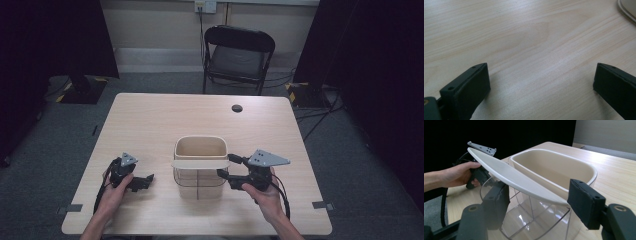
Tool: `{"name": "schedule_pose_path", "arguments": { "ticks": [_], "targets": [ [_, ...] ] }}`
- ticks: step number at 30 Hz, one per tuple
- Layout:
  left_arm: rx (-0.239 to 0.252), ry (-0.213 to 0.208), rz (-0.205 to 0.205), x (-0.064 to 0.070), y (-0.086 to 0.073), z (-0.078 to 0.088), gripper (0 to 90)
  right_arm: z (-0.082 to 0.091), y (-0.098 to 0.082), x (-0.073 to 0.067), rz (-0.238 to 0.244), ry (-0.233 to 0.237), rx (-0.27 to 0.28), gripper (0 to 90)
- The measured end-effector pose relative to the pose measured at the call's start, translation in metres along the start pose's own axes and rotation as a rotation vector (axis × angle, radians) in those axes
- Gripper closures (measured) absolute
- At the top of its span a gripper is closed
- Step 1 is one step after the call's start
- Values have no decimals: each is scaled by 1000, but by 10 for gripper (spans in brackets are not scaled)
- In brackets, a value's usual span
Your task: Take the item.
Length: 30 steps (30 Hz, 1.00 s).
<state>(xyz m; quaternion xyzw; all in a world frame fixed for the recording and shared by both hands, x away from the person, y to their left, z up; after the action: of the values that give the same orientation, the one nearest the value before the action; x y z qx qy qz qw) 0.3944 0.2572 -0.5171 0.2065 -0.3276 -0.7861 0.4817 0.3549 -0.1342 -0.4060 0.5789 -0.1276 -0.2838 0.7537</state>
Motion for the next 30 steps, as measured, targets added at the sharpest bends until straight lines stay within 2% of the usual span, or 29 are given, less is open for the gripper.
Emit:
{"name": "schedule_pose_path", "arguments": {
  "ticks": [19,30],
  "targets": [
    [0,0,0,0,0,0,2,-4,6,-2,2,33,4,406],
    [0,0,0,0,0,0,2,-6,10,-3,8,32,-11,427]
  ]
}}
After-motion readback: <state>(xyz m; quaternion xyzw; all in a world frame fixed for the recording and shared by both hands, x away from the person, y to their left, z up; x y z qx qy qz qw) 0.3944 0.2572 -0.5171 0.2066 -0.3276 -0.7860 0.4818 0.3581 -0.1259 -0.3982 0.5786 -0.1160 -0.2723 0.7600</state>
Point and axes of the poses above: each handheld gripper's, and its own axes: z roughly backward along the jaws, y roughly out of its top, x roughly to its right, the point moved 2 cm from there along -z, roughly forward along the jaws, and after that the axes turned 1 degree about y, right-handed, at the moved point
